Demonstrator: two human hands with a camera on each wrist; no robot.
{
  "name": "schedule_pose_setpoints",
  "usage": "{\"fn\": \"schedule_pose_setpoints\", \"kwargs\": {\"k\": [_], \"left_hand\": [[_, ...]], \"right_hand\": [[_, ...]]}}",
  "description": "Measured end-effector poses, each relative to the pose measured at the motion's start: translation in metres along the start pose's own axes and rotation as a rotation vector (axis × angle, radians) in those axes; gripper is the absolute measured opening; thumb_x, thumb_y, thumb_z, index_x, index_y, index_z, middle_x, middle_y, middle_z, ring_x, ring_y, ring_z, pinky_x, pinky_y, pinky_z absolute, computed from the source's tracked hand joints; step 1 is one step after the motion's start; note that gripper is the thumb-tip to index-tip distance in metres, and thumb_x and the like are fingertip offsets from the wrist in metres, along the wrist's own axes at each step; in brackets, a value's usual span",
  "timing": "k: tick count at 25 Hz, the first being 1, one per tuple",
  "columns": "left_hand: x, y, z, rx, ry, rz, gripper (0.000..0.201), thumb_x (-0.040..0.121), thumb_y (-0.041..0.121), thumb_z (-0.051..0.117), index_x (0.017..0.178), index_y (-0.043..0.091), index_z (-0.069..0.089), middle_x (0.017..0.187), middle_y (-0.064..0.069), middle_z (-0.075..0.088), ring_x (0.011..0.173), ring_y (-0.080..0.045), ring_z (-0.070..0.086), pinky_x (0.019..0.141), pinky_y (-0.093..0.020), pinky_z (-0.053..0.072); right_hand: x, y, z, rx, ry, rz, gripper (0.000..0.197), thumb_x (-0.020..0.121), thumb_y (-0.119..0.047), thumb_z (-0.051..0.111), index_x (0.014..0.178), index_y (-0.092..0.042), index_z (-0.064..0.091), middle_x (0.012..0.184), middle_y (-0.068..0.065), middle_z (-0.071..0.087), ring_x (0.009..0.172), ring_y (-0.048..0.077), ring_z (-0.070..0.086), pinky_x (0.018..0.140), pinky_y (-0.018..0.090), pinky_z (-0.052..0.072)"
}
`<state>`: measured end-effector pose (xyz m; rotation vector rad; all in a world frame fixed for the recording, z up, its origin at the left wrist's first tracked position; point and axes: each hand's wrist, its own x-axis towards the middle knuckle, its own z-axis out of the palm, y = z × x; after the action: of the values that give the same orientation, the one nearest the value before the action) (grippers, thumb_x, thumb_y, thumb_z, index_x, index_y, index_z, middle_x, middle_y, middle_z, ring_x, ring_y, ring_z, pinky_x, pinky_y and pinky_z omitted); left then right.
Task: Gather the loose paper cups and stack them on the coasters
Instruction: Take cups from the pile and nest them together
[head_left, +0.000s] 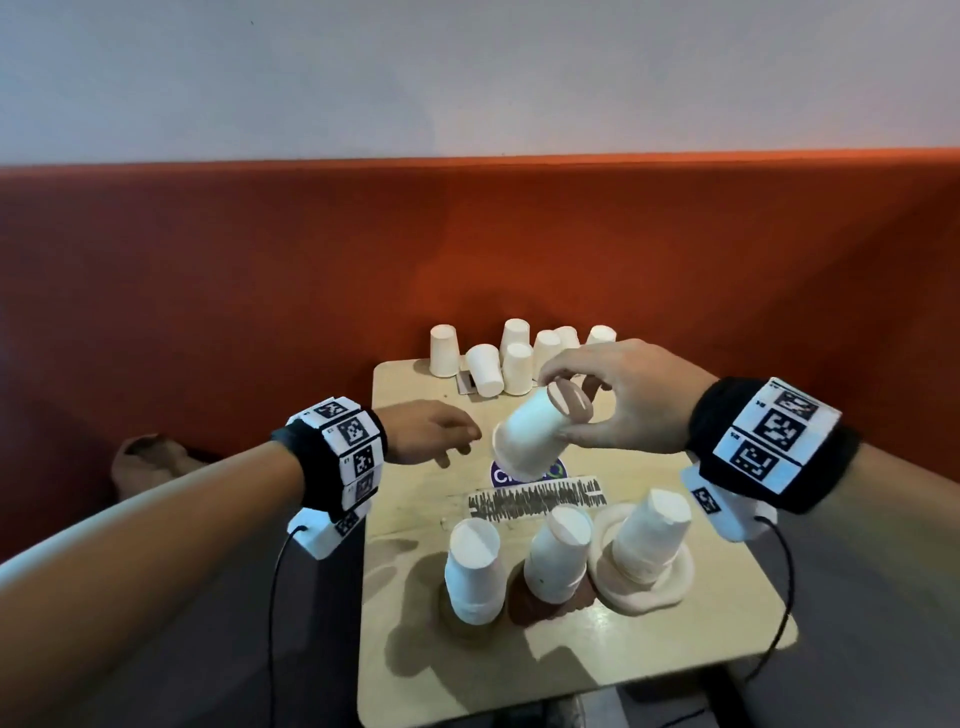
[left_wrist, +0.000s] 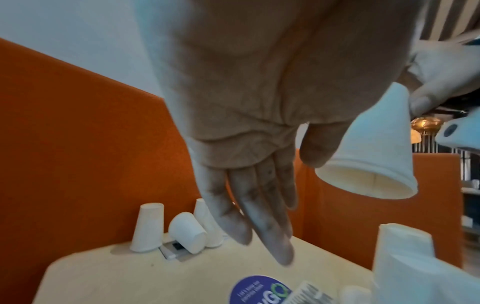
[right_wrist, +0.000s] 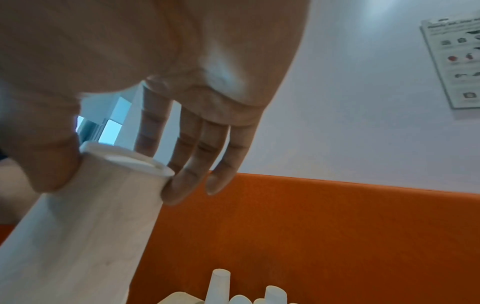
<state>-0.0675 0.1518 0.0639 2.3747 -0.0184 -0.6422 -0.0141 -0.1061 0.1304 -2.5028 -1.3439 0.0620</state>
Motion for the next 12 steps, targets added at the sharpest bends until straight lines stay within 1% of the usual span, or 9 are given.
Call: {"fn": "schedule_pose_setpoints", "kwargs": {"k": [2,4,5,7,10,12], "left_hand": [[-0.006,-0.002,0.012,0.057,-0.082,0.001,0.034,0.104,0.031,0.044,0.131,0.016,0.059,0.121,0.0,0.068,0.092,-0.017,0.07,0.089,-0.03,0.049],[-0.008,0.004,0.021,0.111,-0.078,0.032,0.034,0.102,0.036,0.049,0.13,0.02,0.061,0.117,0.003,0.069,0.089,-0.012,0.069,0.094,-0.032,0.049],[-0.007,0.007,0.025,0.151,-0.066,0.051,0.035,0.101,0.04,0.05,0.129,0.022,0.062,0.114,0.004,0.069,0.09,-0.011,0.069,0.095,-0.032,0.049],[-0.003,0.015,0.032,0.222,-0.073,0.078,0.039,0.099,0.046,0.051,0.128,0.023,0.063,0.109,0.005,0.069,0.091,-0.013,0.065,0.091,-0.03,0.047],[0.005,0.026,0.039,0.288,-0.113,0.075,0.042,0.099,0.048,0.051,0.129,0.021,0.062,0.118,0.002,0.068,0.094,-0.014,0.059,0.092,-0.031,0.045],[0.008,0.031,0.042,0.312,-0.133,0.067,0.043,0.099,0.047,0.051,0.13,0.021,0.062,0.122,0.002,0.067,0.101,-0.016,0.06,0.094,-0.032,0.045]], "right_hand": [[-0.008,-0.004,-0.002,-0.072,-0.096,-0.005,0.045,0.074,-0.05,0.073,0.115,-0.038,0.059,0.104,-0.019,0.065,0.088,0.005,0.058,0.081,0.033,0.052],[-0.018,-0.008,-0.003,-0.092,-0.184,0.026,0.045,0.074,-0.049,0.075,0.115,-0.039,0.06,0.105,-0.017,0.065,0.089,0.006,0.059,0.081,0.032,0.051],[-0.022,-0.009,-0.003,-0.112,-0.226,0.04,0.045,0.075,-0.049,0.075,0.116,-0.039,0.06,0.106,-0.017,0.065,0.089,0.006,0.058,0.081,0.031,0.051],[-0.027,-0.01,0.0,-0.151,-0.285,0.058,0.046,0.076,-0.05,0.074,0.118,-0.04,0.058,0.109,-0.017,0.064,0.089,0.004,0.056,0.08,0.028,0.05],[-0.029,-0.009,0.01,-0.172,-0.344,0.072,0.048,0.077,-0.053,0.072,0.12,-0.04,0.056,0.112,-0.016,0.063,0.09,0.005,0.053,0.079,0.027,0.047],[-0.027,-0.008,0.02,-0.201,-0.386,0.079,0.049,0.078,-0.055,0.07,0.122,-0.039,0.056,0.114,-0.014,0.062,0.094,0.009,0.055,0.08,0.03,0.049]]}}
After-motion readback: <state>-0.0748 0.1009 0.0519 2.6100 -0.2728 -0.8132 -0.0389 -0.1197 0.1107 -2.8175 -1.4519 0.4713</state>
